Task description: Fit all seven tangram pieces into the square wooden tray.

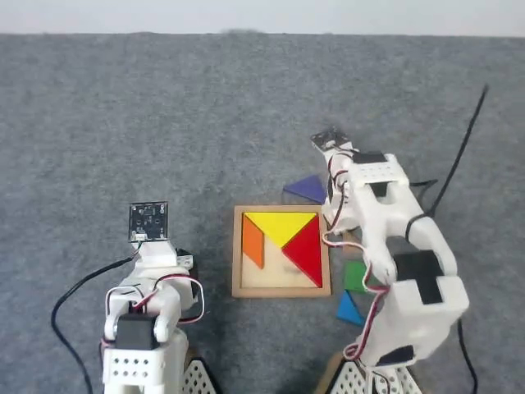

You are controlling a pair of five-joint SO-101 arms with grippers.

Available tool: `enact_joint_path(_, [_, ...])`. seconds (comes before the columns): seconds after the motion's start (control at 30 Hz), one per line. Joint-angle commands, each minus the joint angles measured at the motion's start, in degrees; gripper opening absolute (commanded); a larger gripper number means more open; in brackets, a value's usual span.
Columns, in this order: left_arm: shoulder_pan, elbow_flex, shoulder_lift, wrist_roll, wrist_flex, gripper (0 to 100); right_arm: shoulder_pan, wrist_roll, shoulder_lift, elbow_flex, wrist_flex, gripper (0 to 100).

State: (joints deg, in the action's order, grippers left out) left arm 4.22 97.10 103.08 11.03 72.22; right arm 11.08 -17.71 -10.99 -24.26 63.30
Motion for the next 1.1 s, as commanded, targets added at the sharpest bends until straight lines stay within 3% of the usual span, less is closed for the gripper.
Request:
enact_joint_path(0.0, [0.35, -0.66, 1.14, -0.53, 0.09, 1, -0.4, 1.23, 12.7, -4.13, 1.45, 2.4])
enact_joint_path(0.1, [0.35, -0.66, 1.14, -0.53, 0.09, 1, -0.4, 1.32, 23.69, -10.2, 1.89, 3.9])
enact_joint_path(0.27, [0.35, -0.66, 1.14, -0.53, 0.09, 1, -0.04, 1.76, 34.07, -19.52, 1.71, 18.2])
enact_joint_path(0.43, [0.35, -0.66, 1.14, -0.53, 0.09, 1, -0.04, -2.11, 29.76, -20.66, 2.77, 21.5])
enact_joint_path(0.57, [0.35, -0.66, 1.14, -0.53, 0.09, 1, 0.57, -2.55, 20.7, -20.4, -2.77, 22.7])
enact_joint_path(0.8, [0.35, -0.66, 1.14, -0.53, 0.09, 1, 2.77, -2.2, 6.64, -11.96, -0.84, 21.4])
enact_joint_path(1.07, [0.35, -0.66, 1.14, -0.53, 0.09, 1, 2.77, 0.53, 5.67, -10.73, -1.01, 2.8])
